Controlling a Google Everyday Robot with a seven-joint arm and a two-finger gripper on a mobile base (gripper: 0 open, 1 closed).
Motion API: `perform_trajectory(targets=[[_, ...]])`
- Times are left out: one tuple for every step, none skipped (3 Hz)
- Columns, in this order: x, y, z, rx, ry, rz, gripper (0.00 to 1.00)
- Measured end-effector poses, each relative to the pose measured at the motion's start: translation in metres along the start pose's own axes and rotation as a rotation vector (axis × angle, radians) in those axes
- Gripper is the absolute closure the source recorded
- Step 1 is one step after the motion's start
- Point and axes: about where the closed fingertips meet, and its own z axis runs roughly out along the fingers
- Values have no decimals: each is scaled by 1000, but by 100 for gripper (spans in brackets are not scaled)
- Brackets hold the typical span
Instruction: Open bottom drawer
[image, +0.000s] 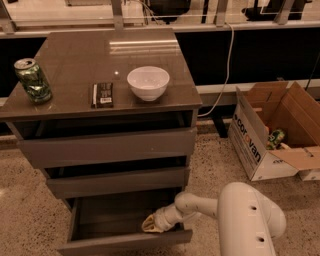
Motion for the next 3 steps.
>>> perform_trajectory(targets=[[-12,26,0,-51,-26,-3,100],[-19,35,-3,-52,-73,-4,100],[-20,25,-16,8,-115,3,100]])
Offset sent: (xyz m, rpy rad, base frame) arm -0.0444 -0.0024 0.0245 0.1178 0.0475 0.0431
